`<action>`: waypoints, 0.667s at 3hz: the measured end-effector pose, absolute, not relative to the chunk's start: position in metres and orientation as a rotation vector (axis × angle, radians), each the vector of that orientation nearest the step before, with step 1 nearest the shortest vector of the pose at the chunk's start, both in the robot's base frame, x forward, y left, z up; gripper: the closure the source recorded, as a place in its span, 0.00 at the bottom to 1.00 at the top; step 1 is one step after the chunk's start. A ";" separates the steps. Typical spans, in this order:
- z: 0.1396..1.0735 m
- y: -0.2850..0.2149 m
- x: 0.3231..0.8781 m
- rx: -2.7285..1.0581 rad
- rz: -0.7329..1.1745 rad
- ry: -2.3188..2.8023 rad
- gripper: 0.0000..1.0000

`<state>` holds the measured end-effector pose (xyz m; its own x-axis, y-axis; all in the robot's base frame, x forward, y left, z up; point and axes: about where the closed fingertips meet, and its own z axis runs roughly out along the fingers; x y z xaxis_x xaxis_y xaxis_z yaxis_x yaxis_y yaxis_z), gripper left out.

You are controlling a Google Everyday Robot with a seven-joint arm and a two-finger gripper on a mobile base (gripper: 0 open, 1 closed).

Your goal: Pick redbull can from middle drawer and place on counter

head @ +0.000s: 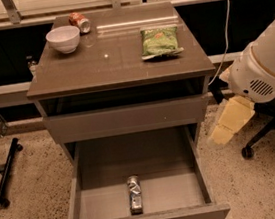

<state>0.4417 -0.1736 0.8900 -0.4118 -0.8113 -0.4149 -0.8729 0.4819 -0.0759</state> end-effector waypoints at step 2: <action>0.841 -0.133 0.452 -1.430 0.356 2.360 0.00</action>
Offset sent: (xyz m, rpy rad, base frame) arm 0.0172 0.0801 -0.0958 0.1382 0.1766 0.0640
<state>0.4517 -0.1328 0.8412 -0.4247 -0.7990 -0.4256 -0.8891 0.4568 0.0297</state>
